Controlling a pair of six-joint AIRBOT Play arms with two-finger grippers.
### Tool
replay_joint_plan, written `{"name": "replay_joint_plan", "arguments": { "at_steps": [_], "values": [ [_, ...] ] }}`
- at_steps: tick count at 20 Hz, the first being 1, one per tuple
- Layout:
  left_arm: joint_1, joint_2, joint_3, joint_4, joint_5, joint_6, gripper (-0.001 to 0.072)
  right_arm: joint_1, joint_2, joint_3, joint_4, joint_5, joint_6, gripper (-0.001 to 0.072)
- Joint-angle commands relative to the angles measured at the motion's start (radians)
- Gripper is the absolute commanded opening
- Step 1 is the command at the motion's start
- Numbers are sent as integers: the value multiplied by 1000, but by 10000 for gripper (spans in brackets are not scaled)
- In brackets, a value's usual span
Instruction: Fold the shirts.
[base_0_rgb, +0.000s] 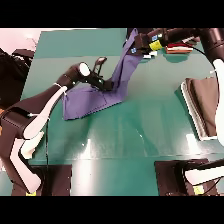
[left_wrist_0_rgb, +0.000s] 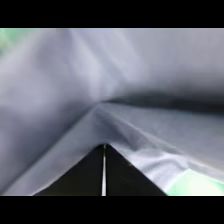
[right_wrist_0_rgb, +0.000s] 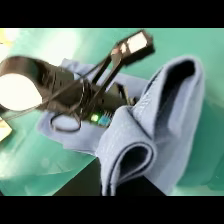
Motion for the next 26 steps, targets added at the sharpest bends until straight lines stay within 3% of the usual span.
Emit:
{"name": "replay_joint_plan", "arguments": {
  "at_steps": [1,5,9,10,11,12,16,19,23,24,25,26],
  "values": [
    [90,43,112,12,-114,-9,22,67,-5,3,3,-63,4,20],
    [247,222,164,96,-124,-5,23,187,-88,3,133,-159,-57,20],
    [388,415,164,195,-135,5,23,365,-238,3,277,-381,-185,27],
    [418,453,164,196,-138,5,23,415,-283,3,304,-447,-211,127],
    [441,485,164,196,-141,5,23,456,-323,4,343,-499,-222,319],
    [459,507,164,196,-143,5,23,483,-355,11,373,-525,-245,391],
    [470,542,164,202,-176,20,23,470,-366,71,301,-491,-250,387],
    [451,539,159,206,-196,23,22,360,-256,-76,216,-455,-248,386],
    [400,539,159,205,-195,47,23,150,-136,-301,11,-334,-123,388],
    [386,539,159,205,-193,47,23,93,-130,-338,9,-299,-122,410],
    [371,539,156,205,-191,47,23,41,-131,-372,23,-273,-122,568],
    [359,539,154,205,-189,48,23,-3,-137,-400,34,-260,-119,614]
  ]
}}
